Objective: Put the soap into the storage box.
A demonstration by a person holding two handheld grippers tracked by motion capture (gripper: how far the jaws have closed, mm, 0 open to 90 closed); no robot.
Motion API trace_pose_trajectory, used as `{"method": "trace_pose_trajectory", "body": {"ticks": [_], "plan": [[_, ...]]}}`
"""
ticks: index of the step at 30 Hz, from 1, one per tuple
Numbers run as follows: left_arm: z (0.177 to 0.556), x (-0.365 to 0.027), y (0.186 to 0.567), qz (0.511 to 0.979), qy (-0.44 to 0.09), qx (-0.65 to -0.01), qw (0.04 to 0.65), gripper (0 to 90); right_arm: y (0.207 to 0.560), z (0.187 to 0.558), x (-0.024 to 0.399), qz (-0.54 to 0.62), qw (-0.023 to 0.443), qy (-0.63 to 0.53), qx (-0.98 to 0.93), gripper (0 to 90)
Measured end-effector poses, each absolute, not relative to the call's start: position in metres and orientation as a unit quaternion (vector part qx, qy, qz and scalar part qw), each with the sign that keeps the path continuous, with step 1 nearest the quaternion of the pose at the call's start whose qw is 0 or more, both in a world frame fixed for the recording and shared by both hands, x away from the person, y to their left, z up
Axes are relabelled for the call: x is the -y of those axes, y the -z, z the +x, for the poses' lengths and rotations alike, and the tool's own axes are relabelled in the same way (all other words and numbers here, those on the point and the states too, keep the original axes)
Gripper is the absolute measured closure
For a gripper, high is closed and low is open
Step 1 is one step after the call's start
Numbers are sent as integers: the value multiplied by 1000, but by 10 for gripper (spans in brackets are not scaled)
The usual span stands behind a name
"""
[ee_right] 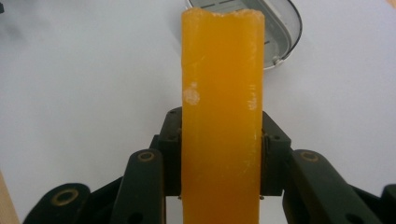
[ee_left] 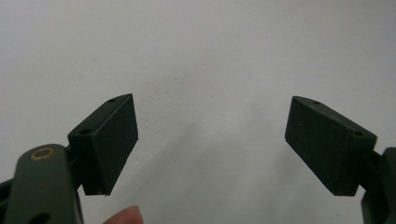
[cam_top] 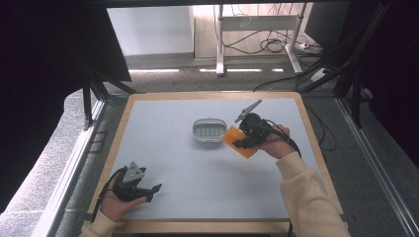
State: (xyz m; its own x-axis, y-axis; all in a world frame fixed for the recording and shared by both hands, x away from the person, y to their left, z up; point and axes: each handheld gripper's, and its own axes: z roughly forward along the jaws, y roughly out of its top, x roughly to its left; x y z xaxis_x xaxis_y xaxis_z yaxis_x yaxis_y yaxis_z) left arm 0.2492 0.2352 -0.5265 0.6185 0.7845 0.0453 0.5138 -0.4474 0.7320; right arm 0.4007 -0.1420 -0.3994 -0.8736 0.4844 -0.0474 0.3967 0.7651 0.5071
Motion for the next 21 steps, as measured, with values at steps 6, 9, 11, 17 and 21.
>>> {"method": "trace_pose_trajectory", "body": {"ticks": [6, 9, 11, 17, 21], "plan": [[249, -235, 526, 829, -193, -391, 350, 171, 398, 407, 138, 226, 78, -259, -936, 619], [249, -236, 526, 829, -193, -391, 351, 171, 396, 412, 134, 225, 83, -251, -938, 619], [249, -236, 526, 828, -193, -392, 352, 171, 396, 415, 132, 223, 84, -252, -938, 618], [249, -236, 526, 828, -193, -391, 352, 171, 396, 423, 122, 210, 83, -250, -942, 619], [249, -236, 526, 828, -193, -391, 353, 171, 397, 429, 115, 204, 82, -244, -944, 619]]}}
